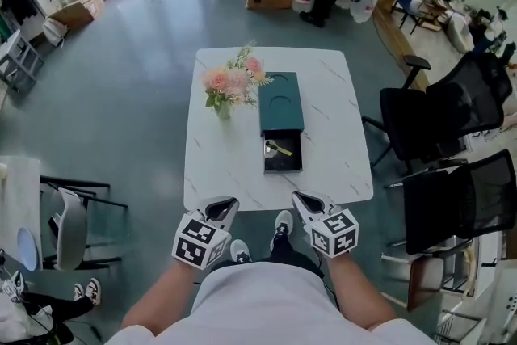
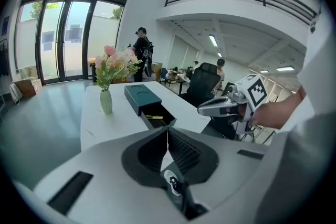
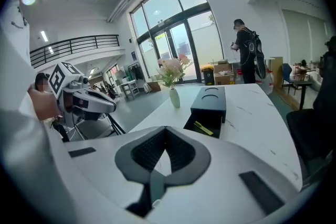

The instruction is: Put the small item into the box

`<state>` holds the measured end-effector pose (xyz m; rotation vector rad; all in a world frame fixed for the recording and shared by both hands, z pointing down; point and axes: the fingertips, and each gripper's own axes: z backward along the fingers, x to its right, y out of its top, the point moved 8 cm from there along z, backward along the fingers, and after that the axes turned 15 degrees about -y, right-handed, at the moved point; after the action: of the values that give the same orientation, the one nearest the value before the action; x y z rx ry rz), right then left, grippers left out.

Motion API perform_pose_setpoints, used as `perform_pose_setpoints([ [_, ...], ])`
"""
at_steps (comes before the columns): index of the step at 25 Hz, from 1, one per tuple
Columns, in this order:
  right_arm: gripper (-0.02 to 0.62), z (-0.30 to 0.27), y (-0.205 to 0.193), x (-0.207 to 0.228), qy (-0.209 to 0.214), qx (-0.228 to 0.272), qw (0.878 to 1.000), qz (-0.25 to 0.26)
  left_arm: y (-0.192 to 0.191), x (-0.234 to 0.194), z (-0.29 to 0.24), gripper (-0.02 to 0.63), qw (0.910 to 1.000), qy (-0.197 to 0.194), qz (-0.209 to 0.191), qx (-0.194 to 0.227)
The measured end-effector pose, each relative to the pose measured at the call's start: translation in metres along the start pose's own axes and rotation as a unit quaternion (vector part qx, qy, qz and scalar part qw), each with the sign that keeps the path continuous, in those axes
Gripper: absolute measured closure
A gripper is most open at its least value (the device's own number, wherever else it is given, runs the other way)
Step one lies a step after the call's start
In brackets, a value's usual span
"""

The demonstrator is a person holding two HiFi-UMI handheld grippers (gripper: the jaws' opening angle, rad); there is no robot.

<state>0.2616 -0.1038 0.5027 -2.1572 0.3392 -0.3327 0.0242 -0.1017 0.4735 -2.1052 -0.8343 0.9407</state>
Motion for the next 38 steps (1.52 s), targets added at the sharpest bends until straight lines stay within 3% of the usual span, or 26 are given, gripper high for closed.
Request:
perform_pose_setpoints([
  [6,0.580,0.029,-0.014,-0.031,-0.032,0.013,0.999,-0.012,-0.013,0.011,0.018,0.589,0.9993,-0.033,-0.017,-0.004],
  [13,0.580,0.047,-0.013,-0.039,-0.040,0.019,0.999,0.000,-0.012,0.022,0.025,0.589,0.9988,-0.040,-0.024,0.013],
  [28,0.580,0.062,-0.009,0.012,0.007,0.022,0.999,0.031,-0.002,0.069,-0.015,0.591,0.9990,-0.008,-0.007,0.042],
  [38,0.580,0.062,-0.014,0.020,0.041,0.021,0.998,0.047,-0.003,0.085,-0.030,0.591,0.9996,0.004,-0.005,0.027],
])
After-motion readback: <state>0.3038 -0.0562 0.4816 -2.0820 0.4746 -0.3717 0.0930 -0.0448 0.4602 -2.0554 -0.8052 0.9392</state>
